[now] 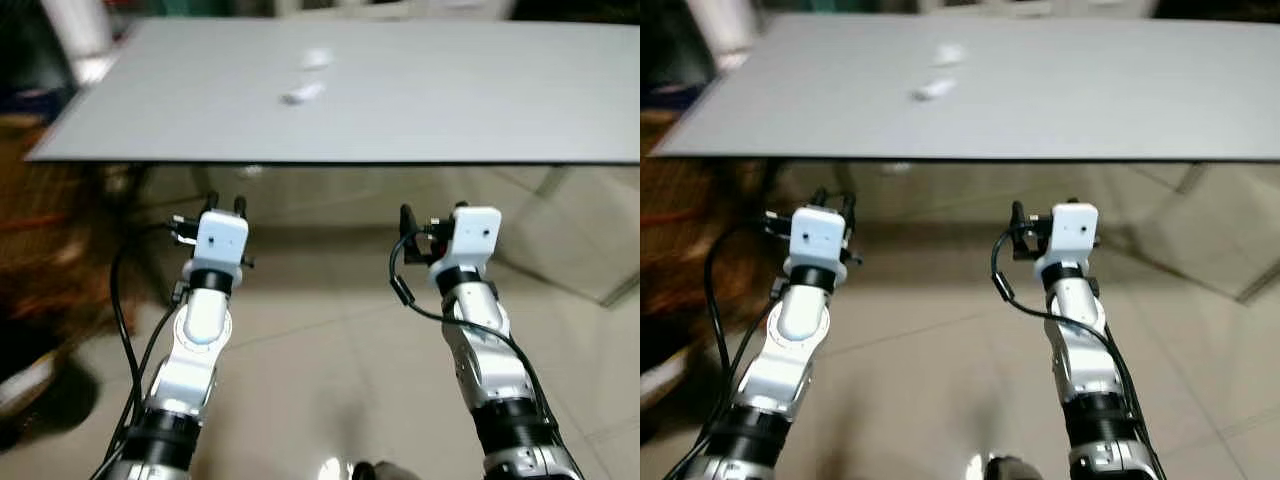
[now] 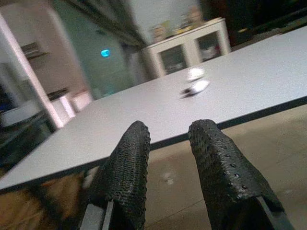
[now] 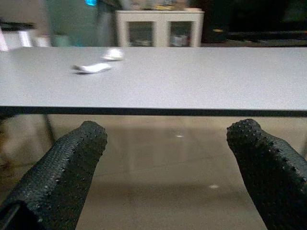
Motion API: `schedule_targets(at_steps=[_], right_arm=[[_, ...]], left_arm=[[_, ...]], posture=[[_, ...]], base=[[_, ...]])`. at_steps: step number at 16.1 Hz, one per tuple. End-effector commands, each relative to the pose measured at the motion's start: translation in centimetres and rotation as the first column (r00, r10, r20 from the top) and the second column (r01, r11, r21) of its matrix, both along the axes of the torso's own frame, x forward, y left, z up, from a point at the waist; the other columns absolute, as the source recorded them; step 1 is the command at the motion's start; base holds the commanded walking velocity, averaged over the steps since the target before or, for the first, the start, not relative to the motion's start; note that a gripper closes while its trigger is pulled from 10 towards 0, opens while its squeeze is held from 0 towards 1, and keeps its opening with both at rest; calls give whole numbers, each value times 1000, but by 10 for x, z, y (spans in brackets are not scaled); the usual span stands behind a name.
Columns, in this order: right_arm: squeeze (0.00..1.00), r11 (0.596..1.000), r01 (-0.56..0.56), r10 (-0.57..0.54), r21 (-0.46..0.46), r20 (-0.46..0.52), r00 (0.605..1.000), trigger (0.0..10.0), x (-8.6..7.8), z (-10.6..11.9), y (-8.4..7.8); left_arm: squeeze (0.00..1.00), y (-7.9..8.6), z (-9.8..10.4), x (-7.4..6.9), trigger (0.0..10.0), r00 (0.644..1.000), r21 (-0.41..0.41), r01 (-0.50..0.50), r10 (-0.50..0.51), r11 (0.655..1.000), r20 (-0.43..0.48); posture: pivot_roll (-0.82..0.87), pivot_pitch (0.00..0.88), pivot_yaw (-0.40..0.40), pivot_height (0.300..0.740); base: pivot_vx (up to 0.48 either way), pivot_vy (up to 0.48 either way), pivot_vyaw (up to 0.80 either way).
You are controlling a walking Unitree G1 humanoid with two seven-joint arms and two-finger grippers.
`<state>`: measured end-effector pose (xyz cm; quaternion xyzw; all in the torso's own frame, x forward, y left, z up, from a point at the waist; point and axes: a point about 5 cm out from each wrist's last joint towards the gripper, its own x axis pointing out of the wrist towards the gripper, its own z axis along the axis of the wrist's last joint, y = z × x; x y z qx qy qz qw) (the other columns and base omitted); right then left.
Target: Picking trash to rubbish bin
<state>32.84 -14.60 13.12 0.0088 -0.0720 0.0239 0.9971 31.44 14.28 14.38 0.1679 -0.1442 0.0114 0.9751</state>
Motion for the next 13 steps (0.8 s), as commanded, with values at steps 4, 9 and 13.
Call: schedule_targets(at_steps=[4, 9, 13], right_arm=[[0, 1000, 22, -22, 5, 0, 1000, 10000, -1, 0, -7], [0, 1000, 4, -4, -24, 3, 1000, 10000, -1, 0, -5], [0, 999, -7, 7, -41, 3, 1000, 10000, -1, 0, -3]], left_arm=[[0, -7, 1, 0, 10000, 1000, 4, 17, -17, 1000, 1], [0, -6, 2, 0, 10000, 1000, 3, 10, -10, 1000, 6], [0, -6, 3, 1, 10000, 1000, 1, 10, -10, 1000, 8]], posture=[[11, 138, 0, 740], [12, 144, 0, 740], [12, 148, -1, 740]], base=[[334, 0, 0], [333, 0, 0], [335, 0, 600]])
